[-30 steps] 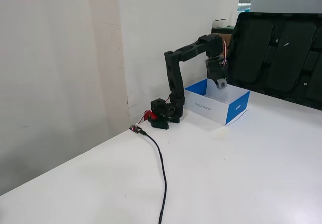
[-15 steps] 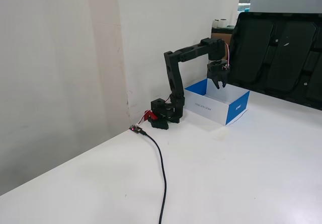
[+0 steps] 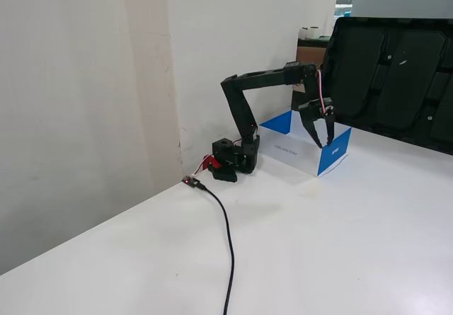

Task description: Pick the gray block and keep it in the box.

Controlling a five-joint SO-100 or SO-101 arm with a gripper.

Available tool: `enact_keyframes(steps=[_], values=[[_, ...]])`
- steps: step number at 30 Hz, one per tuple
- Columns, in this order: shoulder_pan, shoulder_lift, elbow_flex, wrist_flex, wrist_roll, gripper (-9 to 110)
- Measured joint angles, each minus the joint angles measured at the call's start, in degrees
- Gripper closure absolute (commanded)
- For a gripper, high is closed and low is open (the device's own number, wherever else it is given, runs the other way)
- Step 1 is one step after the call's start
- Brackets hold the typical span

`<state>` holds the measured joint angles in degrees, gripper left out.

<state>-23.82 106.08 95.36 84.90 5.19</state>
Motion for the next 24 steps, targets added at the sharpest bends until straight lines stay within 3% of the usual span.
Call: enact_keyframes(steps=[11,24], values=[[21.2,7.6,21.8,-16.3,-0.3,99],[25.4,17.7,47.5,-34.1,-0.3,99]])
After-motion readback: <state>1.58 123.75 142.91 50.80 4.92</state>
